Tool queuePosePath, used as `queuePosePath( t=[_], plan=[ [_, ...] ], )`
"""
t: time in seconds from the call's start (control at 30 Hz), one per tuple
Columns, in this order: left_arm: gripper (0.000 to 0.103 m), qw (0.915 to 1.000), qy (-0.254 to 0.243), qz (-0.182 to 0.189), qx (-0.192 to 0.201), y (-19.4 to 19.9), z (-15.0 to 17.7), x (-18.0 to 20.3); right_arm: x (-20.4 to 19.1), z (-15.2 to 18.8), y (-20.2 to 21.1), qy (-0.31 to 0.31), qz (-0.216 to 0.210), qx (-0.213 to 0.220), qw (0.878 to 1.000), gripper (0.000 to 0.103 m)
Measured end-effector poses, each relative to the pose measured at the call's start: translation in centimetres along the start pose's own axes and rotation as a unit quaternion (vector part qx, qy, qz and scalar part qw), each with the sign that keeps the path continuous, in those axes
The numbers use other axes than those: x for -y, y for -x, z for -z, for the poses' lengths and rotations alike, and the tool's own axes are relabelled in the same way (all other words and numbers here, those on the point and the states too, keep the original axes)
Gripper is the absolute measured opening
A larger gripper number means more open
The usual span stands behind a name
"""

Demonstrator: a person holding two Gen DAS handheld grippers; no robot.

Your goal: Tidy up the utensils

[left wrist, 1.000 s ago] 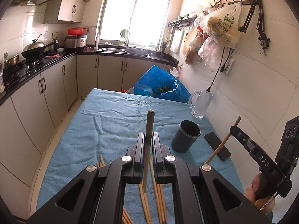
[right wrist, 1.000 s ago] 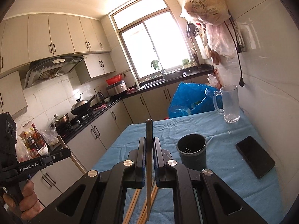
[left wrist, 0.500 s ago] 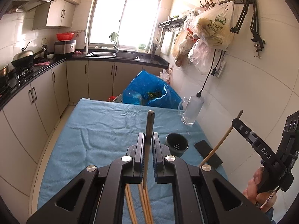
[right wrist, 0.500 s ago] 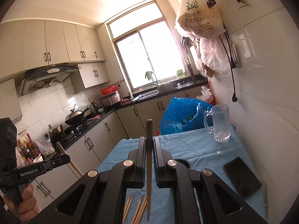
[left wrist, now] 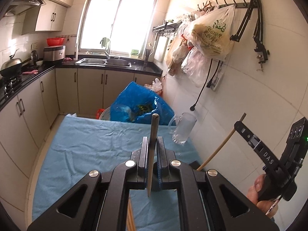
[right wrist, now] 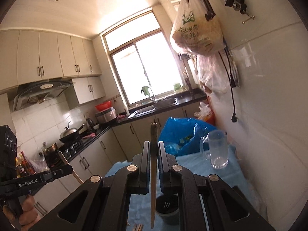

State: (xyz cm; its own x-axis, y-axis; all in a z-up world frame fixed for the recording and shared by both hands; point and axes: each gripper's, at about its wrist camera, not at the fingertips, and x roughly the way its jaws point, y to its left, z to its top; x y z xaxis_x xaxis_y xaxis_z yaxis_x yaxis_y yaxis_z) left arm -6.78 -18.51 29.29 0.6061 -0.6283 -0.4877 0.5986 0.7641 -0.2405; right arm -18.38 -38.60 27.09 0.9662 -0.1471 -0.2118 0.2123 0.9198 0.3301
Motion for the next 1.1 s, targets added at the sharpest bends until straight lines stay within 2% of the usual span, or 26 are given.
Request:
queuePosePath(
  t=[0.13, 0.27, 0.47, 0.7, 0.97, 1.1],
  plan=[
    [0.007, 0.9998, 0.012, 0.015, 0.001, -1.9, -1.6, 0.7, 0.5, -1.2, -1.5, 0.006, 0.023, 0.014, 1.0, 0.008],
    [0.007, 0.9996, 0.018, 0.02, -0.004, -4.6, -2.2, 1.4, 1.6, -1.4, -3.9, 0.003, 0.04, 0.01, 0.999, 0.008],
    [0.007, 0.9992, 0.02, 0.011, -0.034, -9.2, -1.3, 1.2, 3.7, 0.3, -8.2, -0.014, 0.05, -0.033, 0.998, 0.008],
    [0.007, 0.9967, 0.031, -0.003, -0.075, -13.2, 0.4, -0.1, 5.4, 2.5, -11.2, -0.028, 0.051, -0.08, 0.995, 0.008],
    [0.008, 0.9955, 0.034, -0.009, -0.088, -14.5, 1.2, -0.5, 6.2, 3.6, -12.8, -0.037, 0.049, -0.109, 0.992, 0.01],
    [0.008, 0.9951, 0.039, -0.006, -0.09, -14.2, 1.2, -0.7, 6.3, 3.4, -12.4, -0.038, 0.052, -0.104, 0.992, 0.019]
  ],
)
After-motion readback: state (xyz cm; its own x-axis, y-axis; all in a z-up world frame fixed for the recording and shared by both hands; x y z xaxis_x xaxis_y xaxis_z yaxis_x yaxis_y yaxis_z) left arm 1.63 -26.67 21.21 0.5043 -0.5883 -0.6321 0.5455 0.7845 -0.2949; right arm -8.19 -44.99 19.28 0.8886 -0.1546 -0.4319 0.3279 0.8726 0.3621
